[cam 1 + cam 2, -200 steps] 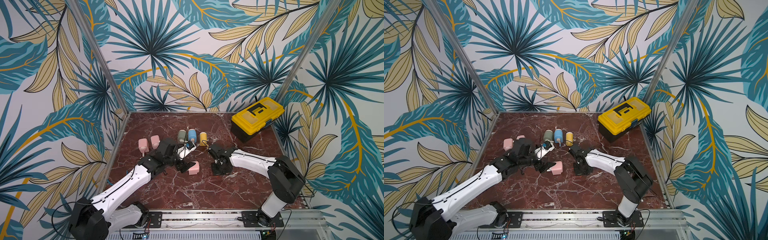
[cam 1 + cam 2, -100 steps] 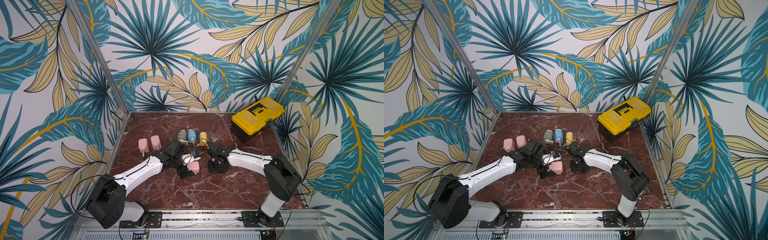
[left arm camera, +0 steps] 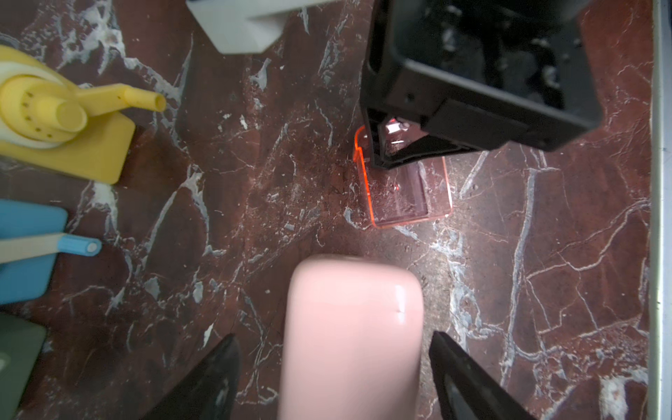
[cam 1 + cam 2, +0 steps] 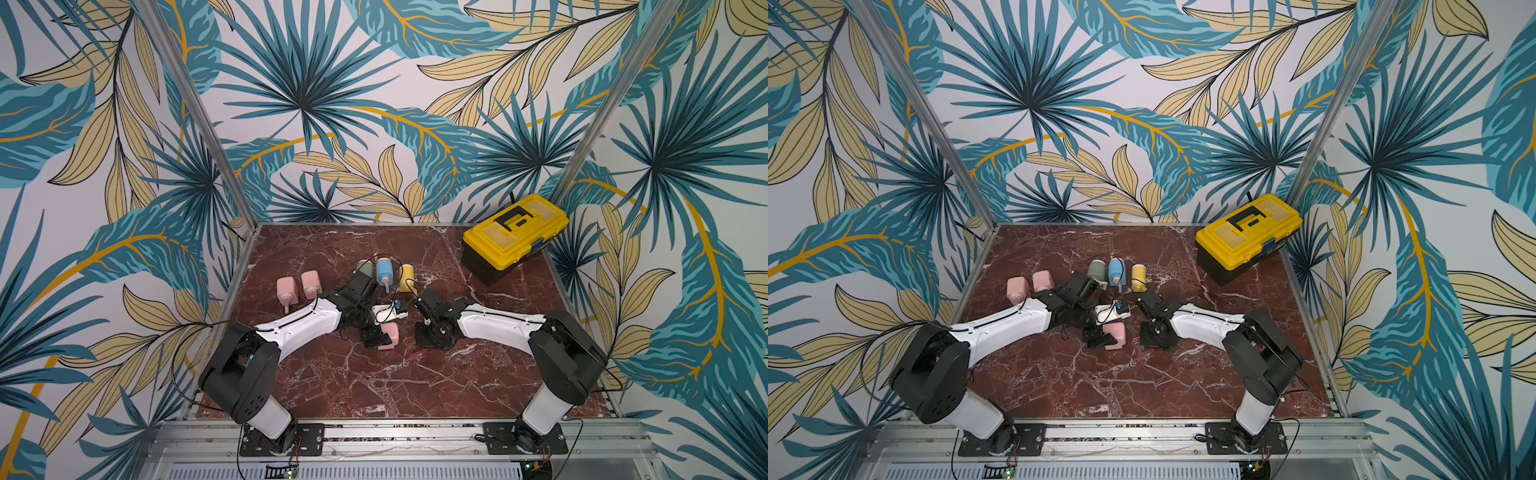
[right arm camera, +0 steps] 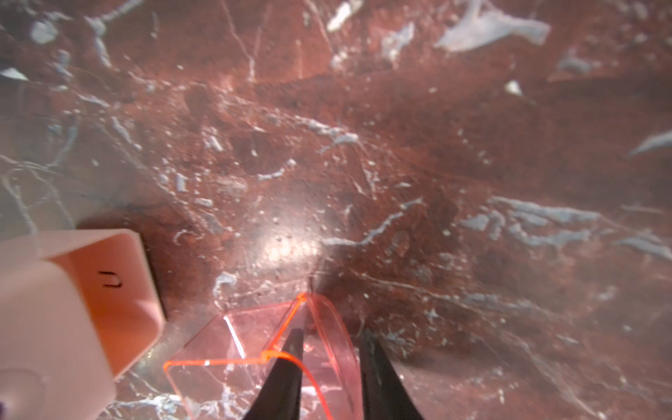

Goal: Put the tray back into the pencil sharpener
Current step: Close the container of the pencil sharpener.

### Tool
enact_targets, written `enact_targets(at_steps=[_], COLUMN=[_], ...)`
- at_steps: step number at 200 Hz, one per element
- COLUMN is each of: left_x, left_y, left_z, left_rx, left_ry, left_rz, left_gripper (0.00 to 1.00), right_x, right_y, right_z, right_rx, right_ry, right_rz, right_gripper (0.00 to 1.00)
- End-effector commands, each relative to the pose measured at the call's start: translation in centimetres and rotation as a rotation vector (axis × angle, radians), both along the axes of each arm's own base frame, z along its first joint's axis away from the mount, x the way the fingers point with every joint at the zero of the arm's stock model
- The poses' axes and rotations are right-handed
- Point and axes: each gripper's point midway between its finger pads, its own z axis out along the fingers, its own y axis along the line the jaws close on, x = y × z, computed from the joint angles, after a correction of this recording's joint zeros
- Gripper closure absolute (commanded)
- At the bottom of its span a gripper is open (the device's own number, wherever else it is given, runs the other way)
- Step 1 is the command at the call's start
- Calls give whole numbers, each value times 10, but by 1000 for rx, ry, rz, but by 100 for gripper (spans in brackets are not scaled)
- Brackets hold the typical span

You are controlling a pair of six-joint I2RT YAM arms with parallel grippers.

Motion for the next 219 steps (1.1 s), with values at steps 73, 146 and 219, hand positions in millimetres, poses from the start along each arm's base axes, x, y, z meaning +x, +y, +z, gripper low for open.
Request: enact_targets(at_steps=[73,146,219], left_x=[-8,-17,-19], left_y=[2,1,0], left_z=[-12,-14,-19], left_rx=[16,7,20], left_ry=[10,23,18], left_rz=[-77,-111,-136], left_gripper=[27,32,39], right_x=[3,6,14], right_y=[11,26,47], right_z=[-1,-2,9], right_rx=[68,123,200], right_ry=[4,8,-23], right_rz=[-26,-41,45], right_gripper=[78,81,81])
